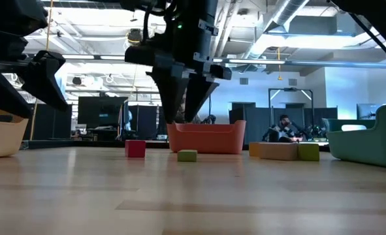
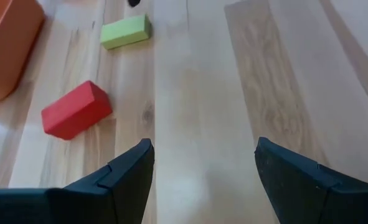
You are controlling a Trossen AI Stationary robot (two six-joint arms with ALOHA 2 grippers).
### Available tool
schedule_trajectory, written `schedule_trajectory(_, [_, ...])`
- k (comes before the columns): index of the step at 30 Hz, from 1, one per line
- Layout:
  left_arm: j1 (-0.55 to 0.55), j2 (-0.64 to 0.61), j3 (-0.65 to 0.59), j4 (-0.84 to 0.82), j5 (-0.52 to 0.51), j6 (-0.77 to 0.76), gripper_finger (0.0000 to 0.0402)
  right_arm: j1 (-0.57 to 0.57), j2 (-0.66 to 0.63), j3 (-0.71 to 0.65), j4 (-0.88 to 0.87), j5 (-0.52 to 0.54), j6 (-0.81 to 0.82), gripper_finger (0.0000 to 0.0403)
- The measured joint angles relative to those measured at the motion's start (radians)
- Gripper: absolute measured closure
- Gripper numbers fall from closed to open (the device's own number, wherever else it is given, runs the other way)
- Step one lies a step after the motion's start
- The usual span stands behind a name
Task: Sort blocks by size
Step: Put the medium light green block into the green bin
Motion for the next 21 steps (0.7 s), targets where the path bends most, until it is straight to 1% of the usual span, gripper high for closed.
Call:
schedule_trajectory(4, [0.000, 0.000, 0.000, -0.001, 0.026, 0.034, 0.0134, -0.001, 0.014, -0.003, 0.002, 0.002, 0.098, 0.0178])
schedule_trajectory(7, [0.000, 0.000, 0.000, -0.001, 0.034, 0.055, 0.0134, 0.002, 0.008, -0.048, 0.062, 0.008, 0.191, 0.0178])
schedule_trajectory(9, [0.000, 0.000, 0.000, 0.002, 0.046, 0.068, 0.0134, 0.003, 0.014, -0.052, 0.052, 0.018, 0.255, 0.0178])
schedule_trajectory(13, [0.000, 0.000, 0.000, 0.003, 0.051, 0.083, 0.0134, 0.002, 0.009, -0.064, 0.070, 0.035, 0.346, 0.0178])
schedule_trajectory(16, [0.000, 0.000, 0.000, 0.000, 0.058, 0.093, 0.0134, 0.002, 0.013, -0.079, 0.039, 0.045, 0.409, 0.0178])
schedule_trajectory(21, [0.000, 0.000, 0.001, 0.002, 0.096, 0.140, 0.0134, 0.001, 0.010, -0.127, 0.093, 0.049, 0.508, 0.0178])
